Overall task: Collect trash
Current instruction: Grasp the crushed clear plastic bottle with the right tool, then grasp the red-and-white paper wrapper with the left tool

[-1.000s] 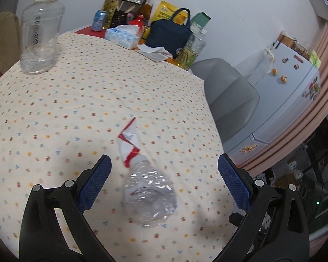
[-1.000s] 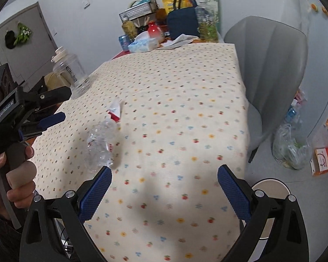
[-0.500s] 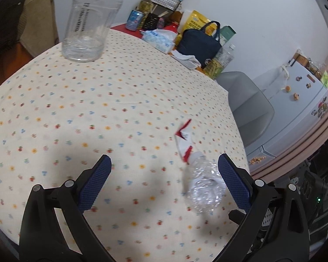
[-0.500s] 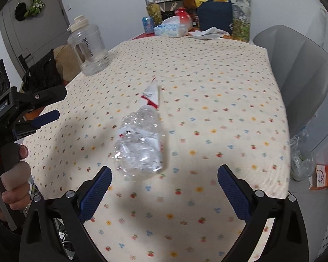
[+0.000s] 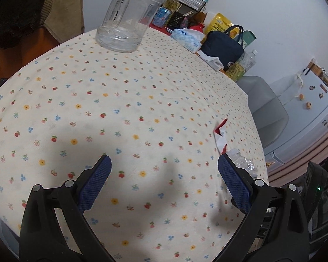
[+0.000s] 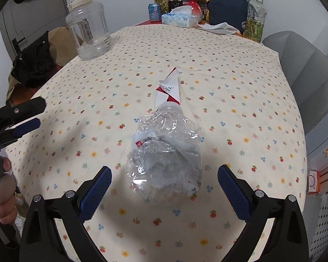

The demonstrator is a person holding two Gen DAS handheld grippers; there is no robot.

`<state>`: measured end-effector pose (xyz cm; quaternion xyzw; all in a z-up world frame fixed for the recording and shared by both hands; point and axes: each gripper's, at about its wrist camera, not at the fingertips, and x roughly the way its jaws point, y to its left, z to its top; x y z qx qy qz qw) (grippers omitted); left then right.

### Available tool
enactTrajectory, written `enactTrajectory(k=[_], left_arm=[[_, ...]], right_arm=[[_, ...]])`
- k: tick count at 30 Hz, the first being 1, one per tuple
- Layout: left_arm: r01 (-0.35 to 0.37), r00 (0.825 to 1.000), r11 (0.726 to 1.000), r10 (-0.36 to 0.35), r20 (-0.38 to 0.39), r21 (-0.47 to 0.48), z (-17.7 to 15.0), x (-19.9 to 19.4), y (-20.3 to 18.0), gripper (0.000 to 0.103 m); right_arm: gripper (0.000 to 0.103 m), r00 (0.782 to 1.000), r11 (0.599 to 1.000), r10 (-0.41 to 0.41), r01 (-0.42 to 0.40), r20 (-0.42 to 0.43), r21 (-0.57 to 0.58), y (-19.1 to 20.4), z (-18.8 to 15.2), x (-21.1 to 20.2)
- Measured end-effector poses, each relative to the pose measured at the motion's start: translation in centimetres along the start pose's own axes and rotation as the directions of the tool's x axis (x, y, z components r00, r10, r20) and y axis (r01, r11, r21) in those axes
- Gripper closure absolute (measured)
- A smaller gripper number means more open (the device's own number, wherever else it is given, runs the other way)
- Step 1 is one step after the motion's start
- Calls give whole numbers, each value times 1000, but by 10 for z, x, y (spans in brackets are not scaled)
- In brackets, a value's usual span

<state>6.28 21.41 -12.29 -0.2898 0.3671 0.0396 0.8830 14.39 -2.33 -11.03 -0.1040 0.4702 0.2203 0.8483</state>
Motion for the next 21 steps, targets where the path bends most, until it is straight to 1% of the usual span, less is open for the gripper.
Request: enactTrajectory(k=[2, 6, 8, 10, 11, 12, 14, 16, 21], left_arm=[[-7, 1000, 1000, 7, -3, -1, 0, 1, 1, 6], [-19, 1000, 1000, 19, -13, 4, -1, 5, 2, 6], [-24, 1000, 1000, 24, -17, 5, -1, 7, 2, 6], [-30, 999, 1000, 30, -22, 8, -1, 10, 0, 6], [-33, 999, 999, 34, -24, 11, -1, 11, -1, 6], [-39, 999, 999, 40, -27, 16, 0, 12, -2, 6], [-50, 998, 998, 51, -31, 22, 1, 14, -4, 6], [-57, 998, 998, 58, -33, 22, 2, 16, -6, 6], [-60, 997, 997, 62, -38, 52, 5, 21, -20, 6]], right_arm=[[8, 1000, 1000, -16, 16, -4, 5, -1, 1, 5], [8, 1000, 1000, -19, 19, -25, 23, -3, 3, 20], [8, 999, 999, -25, 25, -20, 20, 0, 3, 23], [8, 998, 998, -55, 55, -11, 9, 2, 4, 27], [12, 998, 998, -61, 61, -10, 9, 2, 4, 27], [14, 999, 999, -46, 46, -6, 10, 1, 4, 27], [33, 999, 999, -40, 40, 3, 0, 2, 4, 24], [33, 999, 999, -36, 36, 4, -12, 2, 5, 20], [33, 999, 1000, 17, -16, 28, -15, -4, 2, 5]])
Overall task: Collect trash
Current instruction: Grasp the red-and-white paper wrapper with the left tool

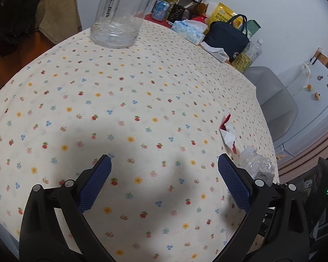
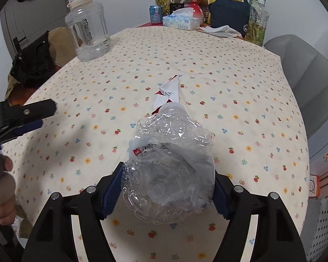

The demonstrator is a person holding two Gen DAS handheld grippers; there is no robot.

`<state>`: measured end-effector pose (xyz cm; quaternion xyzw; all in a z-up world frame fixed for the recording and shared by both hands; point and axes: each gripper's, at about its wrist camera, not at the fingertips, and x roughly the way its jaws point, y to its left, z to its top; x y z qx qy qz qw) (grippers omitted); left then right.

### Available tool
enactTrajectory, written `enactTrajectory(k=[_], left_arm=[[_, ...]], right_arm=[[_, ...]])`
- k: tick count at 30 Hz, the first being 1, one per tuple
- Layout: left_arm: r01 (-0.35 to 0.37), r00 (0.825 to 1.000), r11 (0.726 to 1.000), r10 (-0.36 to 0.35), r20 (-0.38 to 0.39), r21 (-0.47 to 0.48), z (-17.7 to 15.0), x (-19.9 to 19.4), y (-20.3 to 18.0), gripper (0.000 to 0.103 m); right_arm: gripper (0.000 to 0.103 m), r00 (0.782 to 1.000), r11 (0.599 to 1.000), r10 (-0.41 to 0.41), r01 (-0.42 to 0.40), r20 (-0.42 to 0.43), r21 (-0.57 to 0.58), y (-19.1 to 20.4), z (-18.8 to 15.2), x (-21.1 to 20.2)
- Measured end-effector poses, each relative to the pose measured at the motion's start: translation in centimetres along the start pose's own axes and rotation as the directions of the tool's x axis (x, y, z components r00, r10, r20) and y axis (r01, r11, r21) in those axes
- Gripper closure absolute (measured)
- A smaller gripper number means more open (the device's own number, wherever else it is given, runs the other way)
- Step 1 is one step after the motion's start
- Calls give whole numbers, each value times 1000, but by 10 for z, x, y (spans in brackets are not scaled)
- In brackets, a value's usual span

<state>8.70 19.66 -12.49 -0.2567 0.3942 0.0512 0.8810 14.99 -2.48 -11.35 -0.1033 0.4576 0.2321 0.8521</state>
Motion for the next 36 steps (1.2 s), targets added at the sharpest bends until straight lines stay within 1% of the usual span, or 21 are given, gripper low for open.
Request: enactTrajectory(k=[5, 8, 14, 18, 22, 26, 29, 33, 36], left_arm=[[14, 1000, 999, -14, -15, 35, 2, 12, -22, 6], [13, 1000, 997, -12, -16, 74, 2, 19, -40, 6], [31, 999, 994, -29, -25, 101, 2, 34, -67, 6], [32, 999, 989, -27, -34, 145, 1, 46, -89, 7], [20, 999, 980, -11, -51, 195, -2, 59, -107, 15], [2, 998, 967, 13, -56, 256, -4, 71, -123, 22], [1, 998, 961, 16, -57, 278, -4, 76, -127, 26], [2, 999, 957, 14, -52, 290, -4, 79, -125, 27], [6, 998, 953, 12, -55, 304, -4, 82, -126, 32]], right_arm=[[33, 999, 1000, 14, -15, 30, 26, -14, -1, -15], [33, 999, 998, 8, -11, 46, 61, -31, -2, -21], [33, 998, 994, 3, -10, 62, 111, -58, -8, -27], [33, 997, 991, -3, -6, 71, 136, -73, -11, -30], [33, 998, 986, -13, 2, 68, 167, -88, -13, -29], [33, 998, 982, -21, 9, 62, 189, -99, -17, -27], [33, 998, 980, -27, 15, 62, 197, -104, -19, -28], [33, 998, 976, -40, 28, 52, 216, -110, -21, -25], [33, 997, 974, -49, 36, 53, 222, -111, -23, -25]])
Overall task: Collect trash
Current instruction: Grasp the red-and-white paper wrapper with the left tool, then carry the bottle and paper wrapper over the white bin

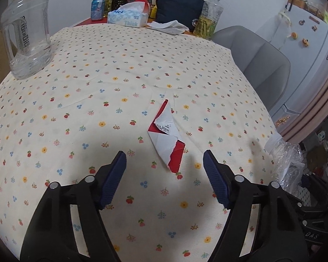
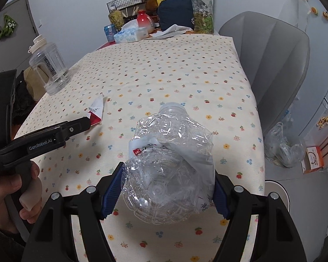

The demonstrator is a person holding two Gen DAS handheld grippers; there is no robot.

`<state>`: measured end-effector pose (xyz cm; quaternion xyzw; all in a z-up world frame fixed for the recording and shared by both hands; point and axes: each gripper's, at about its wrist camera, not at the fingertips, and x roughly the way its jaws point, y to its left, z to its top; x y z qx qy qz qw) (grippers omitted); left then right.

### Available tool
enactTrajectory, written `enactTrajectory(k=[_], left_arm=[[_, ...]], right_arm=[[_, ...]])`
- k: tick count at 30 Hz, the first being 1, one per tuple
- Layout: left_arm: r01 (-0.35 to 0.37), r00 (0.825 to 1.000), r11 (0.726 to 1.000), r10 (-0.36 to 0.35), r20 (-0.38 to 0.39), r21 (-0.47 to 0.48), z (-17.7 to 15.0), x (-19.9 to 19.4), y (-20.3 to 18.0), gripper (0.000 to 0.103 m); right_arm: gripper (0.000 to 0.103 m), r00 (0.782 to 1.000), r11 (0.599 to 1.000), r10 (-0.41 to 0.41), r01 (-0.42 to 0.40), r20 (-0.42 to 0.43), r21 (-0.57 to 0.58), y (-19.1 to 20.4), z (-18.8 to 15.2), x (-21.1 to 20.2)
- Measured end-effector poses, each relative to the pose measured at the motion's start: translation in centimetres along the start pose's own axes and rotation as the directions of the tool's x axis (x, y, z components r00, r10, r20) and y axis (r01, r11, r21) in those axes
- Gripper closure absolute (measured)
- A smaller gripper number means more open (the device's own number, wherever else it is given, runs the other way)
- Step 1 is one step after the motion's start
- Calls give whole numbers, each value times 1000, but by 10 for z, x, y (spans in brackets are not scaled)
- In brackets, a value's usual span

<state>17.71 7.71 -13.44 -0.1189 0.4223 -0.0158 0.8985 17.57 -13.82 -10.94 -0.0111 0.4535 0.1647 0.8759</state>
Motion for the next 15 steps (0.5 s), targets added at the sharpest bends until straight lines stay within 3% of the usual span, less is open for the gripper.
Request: enactTrajectory(k=[6, 9, 11, 15], left_arm=[[-59, 998, 994, 61, -11, 90, -2, 6, -14, 45], [-82, 996, 989, 84, -18, 121, -3, 8, -19, 63], [-108, 994, 985, 111, -10, 135, -4, 8, -21, 81], [-76, 997, 991, 76, -2, 107, -3, 0, -16, 82]], right_arm=[[33, 1000, 1000, 2, -2, 3, 15, -6, -1, -1], [33, 1000, 1000, 4, -4, 6, 21, -9, -2, -2], [33, 1000, 1000, 8, -8, 6, 24, -10, -3, -2], [33, 1000, 1000, 16, -17, 12, 25, -11, -4, -5]])
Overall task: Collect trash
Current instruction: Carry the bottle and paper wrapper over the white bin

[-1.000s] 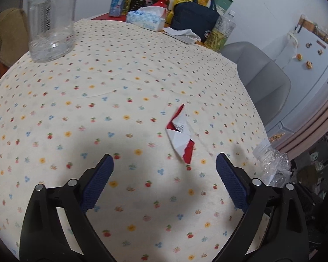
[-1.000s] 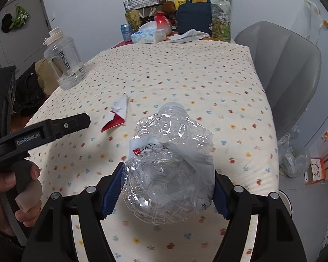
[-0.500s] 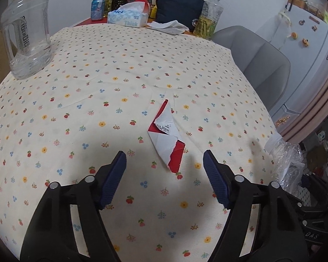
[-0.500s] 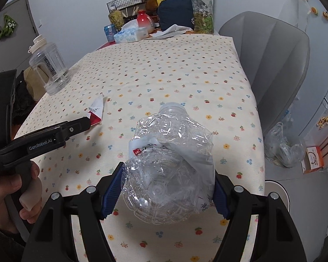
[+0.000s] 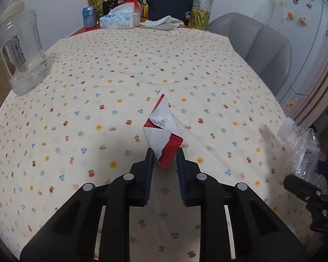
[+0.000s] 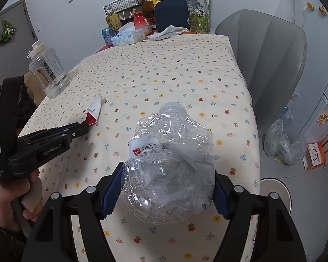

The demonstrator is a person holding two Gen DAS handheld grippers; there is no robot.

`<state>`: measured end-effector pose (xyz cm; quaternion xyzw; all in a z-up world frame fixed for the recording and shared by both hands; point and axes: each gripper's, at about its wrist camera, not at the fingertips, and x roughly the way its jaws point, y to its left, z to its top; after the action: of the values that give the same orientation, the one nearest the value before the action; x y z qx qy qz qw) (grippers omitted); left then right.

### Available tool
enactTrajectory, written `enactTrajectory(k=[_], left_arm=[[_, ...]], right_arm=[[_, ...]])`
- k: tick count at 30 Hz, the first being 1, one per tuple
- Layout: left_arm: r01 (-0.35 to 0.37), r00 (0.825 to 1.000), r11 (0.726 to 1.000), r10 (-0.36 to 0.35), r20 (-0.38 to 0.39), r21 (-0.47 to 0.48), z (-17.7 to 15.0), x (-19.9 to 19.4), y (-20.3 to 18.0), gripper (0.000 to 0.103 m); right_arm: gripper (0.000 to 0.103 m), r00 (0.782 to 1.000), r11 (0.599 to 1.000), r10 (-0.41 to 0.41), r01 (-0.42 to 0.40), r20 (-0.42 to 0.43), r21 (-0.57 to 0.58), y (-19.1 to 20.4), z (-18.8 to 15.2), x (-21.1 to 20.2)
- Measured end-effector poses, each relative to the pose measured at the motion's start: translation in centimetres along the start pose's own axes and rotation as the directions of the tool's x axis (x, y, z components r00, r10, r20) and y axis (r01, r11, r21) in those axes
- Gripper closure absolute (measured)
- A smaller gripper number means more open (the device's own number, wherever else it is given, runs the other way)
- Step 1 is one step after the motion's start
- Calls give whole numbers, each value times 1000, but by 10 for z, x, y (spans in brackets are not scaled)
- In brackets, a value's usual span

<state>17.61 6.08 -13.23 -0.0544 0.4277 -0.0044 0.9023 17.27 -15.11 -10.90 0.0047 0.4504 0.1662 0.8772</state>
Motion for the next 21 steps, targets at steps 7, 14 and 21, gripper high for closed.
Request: enactTrajectory(k=[7, 14, 21], left_arm=[[39, 998, 998, -36, 52, -52, 1, -29, 8, 82], [80, 993, 993, -72, 89, -86, 0, -52, 5, 82], [132, 983, 990, -123, 136, -57, 9, -76, -18, 82]], right_arm=[[33, 1000, 1000, 11, -11, 11, -9, 3, 1, -9], [33, 999, 1000, 14, -13, 35, -25, 5, 2, -27], [33, 997, 1000, 2, -1, 78, -20, -7, 2, -55]])
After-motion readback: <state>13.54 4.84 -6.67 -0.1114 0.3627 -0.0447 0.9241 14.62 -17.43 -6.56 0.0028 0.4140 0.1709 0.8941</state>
